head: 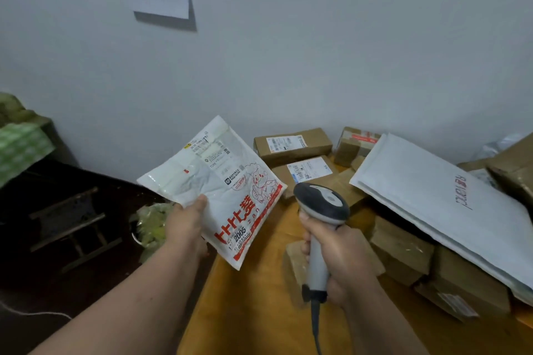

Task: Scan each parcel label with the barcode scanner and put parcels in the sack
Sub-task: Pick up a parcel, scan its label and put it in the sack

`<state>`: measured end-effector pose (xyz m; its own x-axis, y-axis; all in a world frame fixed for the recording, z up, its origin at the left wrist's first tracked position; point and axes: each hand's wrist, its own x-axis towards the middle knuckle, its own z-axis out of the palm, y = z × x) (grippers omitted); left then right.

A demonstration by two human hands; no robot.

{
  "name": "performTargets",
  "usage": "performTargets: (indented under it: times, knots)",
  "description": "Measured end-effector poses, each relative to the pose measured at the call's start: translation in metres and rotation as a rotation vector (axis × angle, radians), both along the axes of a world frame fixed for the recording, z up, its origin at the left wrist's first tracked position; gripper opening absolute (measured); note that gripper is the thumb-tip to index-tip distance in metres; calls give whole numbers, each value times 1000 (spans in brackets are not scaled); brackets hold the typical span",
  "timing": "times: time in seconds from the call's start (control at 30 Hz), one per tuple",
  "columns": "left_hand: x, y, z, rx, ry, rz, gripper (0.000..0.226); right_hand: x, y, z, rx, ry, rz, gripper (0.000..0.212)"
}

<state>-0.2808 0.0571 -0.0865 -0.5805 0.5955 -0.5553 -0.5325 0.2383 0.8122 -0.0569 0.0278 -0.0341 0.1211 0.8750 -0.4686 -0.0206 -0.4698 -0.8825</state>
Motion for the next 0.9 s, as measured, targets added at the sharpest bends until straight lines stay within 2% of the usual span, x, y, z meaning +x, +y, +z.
performTargets:
  times: [0.1,0.27,0.4,0.5,0.9]
  knots:
    - [3,-27,28,91,-3,-62,21,13,-28,19,67,36,59,33]
    - [34,-66,73,202,145,-279,30,49,-72,55,188,75,93,33]
    - [68,-83,99,252,241,-401,26,84,-105,79,285,145,108,21]
    - [92,-86,112,285,297,-486,21,107,-126,91,345,122,96,18]
    - [162,-65,126,369,240,-770,27,157,-156,115,443,40,-7,13]
